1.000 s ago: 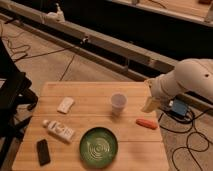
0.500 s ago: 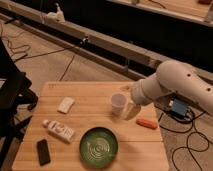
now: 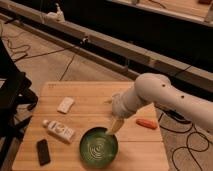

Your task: Place the eraser in the ceramic cup

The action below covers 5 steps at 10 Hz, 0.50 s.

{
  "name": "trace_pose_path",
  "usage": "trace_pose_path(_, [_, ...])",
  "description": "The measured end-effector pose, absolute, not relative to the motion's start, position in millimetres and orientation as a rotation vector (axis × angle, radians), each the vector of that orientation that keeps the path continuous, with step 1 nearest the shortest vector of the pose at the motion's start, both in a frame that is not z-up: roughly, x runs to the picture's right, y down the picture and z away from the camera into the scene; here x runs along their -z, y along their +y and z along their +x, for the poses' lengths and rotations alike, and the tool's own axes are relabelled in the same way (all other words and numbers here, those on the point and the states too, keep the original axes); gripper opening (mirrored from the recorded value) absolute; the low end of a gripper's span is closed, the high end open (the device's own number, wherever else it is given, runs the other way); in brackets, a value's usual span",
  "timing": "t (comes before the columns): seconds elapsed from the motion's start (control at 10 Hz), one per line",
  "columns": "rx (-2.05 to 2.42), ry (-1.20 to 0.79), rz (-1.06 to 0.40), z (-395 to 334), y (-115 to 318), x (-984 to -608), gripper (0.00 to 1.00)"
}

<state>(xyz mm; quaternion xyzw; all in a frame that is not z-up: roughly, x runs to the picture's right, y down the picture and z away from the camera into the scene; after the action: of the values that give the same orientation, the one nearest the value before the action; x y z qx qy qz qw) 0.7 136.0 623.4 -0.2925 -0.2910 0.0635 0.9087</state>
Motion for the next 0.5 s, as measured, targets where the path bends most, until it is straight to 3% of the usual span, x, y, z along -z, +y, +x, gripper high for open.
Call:
trace_pose_path(0.2, [-0.028,-0.589,-0.585,-36.8,169.8,-623.3,0.80])
trace_pose_path(0.5, [0.046,-0.578,-0.537,-52.1,178.7,-623.2,0.80])
